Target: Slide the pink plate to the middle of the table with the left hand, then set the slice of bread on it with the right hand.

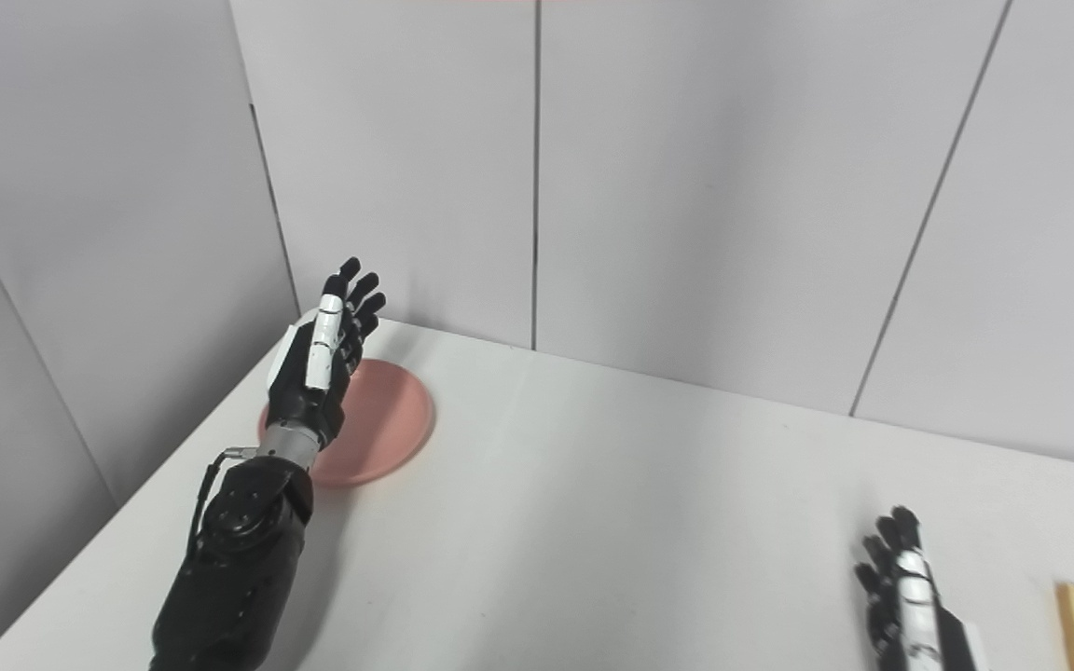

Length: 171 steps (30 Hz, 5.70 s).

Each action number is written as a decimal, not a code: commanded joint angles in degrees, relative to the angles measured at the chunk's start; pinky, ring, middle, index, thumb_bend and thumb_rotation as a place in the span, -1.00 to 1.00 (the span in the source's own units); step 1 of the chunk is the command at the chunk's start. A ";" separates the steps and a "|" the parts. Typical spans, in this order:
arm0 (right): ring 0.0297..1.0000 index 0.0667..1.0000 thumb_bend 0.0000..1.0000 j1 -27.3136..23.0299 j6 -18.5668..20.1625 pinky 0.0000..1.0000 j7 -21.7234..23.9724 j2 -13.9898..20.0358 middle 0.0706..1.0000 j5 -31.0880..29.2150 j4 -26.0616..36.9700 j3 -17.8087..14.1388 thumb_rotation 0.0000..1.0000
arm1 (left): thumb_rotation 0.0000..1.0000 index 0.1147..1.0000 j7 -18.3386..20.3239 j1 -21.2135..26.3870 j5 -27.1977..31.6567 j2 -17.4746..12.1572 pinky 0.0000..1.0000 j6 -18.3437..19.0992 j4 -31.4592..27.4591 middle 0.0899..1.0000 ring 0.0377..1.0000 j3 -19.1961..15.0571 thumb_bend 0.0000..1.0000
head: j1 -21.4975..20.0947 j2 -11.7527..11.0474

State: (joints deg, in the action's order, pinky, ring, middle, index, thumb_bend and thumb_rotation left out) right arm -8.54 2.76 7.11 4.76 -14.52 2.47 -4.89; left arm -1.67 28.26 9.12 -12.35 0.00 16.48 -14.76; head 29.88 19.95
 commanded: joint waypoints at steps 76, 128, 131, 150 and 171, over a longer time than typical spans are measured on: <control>0.95 0.95 0.04 -2.42 -5.62 1.00 2.00 0.35 0.94 -2.45 -0.02 -1.38 0.82 | 1.00 0.55 13.74 9.11 7.55 -7.15 0.69 -15.82 32.21 0.61 0.67 -1.04 0.33 | 1.96 -0.44; 1.00 1.00 0.14 -1.93 -1.86 1.00 -1.24 -1.66 1.00 -0.67 5.99 -0.18 0.88 | 1.00 0.70 12.44 -0.15 7.38 7.55 0.68 -6.26 12.94 0.75 0.75 6.15 0.42 | -13.84 5.75; 0.99 0.99 0.26 -1.64 -0.90 1.00 -2.57 -2.41 0.98 0.51 7.43 0.30 0.83 | 1.00 0.68 12.79 -1.53 7.69 7.92 0.66 -4.60 9.83 0.74 0.74 6.66 0.42 | -17.08 6.80; 0.93 0.93 0.24 -1.87 3.82 1.00 -7.42 -6.82 0.95 8.39 11.29 4.48 0.82 | 1.00 0.68 13.03 -6.31 9.31 10.14 0.69 1.24 -1.70 0.75 0.74 8.33 0.40 | -30.79 11.12; 0.94 0.93 0.30 -2.37 5.50 1.00 -6.81 -5.12 0.95 7.04 12.58 3.58 0.78 | 0.95 0.69 9.69 -10.41 4.20 18.66 0.78 0.14 -5.40 0.75 0.75 13.65 0.40 | -31.25 13.55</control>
State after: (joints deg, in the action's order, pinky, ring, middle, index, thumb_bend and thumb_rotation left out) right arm -9.23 8.71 -0.59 -0.64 -6.71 12.81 -1.03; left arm 8.59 17.24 14.11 5.33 1.83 12.81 -1.89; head -1.41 33.49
